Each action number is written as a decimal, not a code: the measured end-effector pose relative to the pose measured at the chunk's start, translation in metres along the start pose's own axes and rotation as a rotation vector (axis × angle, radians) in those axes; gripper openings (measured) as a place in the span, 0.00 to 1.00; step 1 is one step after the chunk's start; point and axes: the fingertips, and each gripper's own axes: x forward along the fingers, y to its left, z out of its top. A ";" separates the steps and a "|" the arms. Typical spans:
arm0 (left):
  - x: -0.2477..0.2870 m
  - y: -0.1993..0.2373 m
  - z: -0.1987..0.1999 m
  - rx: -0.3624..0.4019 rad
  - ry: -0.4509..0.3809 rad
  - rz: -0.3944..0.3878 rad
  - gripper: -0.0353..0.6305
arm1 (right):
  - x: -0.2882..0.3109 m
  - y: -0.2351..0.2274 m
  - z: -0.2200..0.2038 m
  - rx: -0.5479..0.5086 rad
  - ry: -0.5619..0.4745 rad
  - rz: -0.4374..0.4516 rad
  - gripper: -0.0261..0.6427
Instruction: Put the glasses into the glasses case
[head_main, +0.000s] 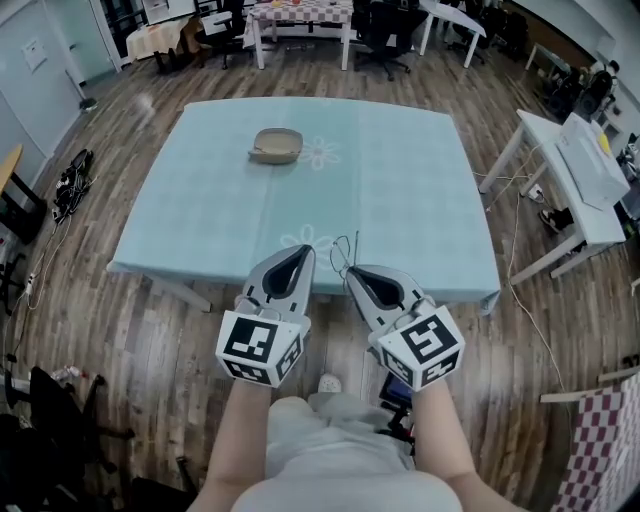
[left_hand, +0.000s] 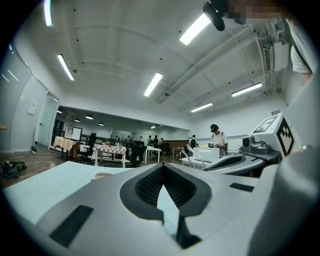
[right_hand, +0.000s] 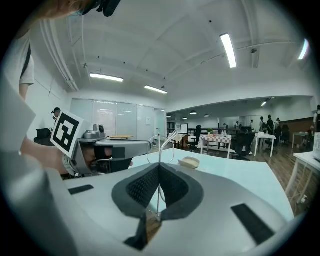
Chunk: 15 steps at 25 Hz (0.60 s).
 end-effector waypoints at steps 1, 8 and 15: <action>0.005 0.001 0.000 0.002 0.002 0.002 0.07 | 0.002 -0.005 0.000 0.001 0.000 0.002 0.05; 0.025 0.002 0.004 0.032 0.013 0.008 0.07 | 0.012 -0.026 0.007 0.008 -0.025 0.013 0.05; 0.035 0.010 0.001 0.044 0.016 0.033 0.07 | 0.023 -0.036 0.005 0.003 -0.030 0.034 0.05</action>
